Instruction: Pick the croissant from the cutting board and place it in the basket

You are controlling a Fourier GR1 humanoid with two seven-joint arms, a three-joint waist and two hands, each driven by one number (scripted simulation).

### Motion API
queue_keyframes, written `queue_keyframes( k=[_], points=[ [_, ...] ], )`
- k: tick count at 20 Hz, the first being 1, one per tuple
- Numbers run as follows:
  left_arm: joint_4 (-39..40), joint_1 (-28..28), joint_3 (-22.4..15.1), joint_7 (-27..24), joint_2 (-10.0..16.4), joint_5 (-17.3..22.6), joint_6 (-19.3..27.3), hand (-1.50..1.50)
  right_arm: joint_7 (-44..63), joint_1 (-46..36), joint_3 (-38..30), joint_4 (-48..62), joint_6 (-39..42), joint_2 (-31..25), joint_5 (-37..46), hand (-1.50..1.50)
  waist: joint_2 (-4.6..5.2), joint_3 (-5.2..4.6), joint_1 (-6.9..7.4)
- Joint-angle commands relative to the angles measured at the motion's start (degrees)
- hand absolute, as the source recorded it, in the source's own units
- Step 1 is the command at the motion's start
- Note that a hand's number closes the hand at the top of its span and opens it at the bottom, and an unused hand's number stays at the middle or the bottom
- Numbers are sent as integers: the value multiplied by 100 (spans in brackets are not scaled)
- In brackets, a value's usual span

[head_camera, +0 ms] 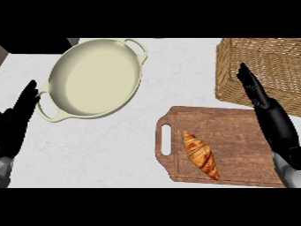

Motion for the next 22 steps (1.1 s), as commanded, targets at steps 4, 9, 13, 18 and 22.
queue_keyframes(
  k=[4,9,13,18,22],
  points=[
    [144,-489,13,-38,-280,168,-238,0,254,-1545,879,131,1875,293,-601,150,152,8,420],
    [248,-578,-155,13,-558,461,-541,0,-535,-2335,2515,-436,3487,-270,712,-150,142,-22,632],
    [694,-431,257,-168,-515,693,-680,0,-1147,-1707,3645,-624,2771,441,2014,-150,40,19,89],
    [654,-631,423,201,-420,730,-861,0,845,-1659,4065,-1308,2592,1246,2680,-150,-15,17,-30],
    [938,-433,395,-147,-624,653,-854,0,2554,-2112,3974,-1828,3373,1230,2744,-150,-49,-1,-85]
  ],
)
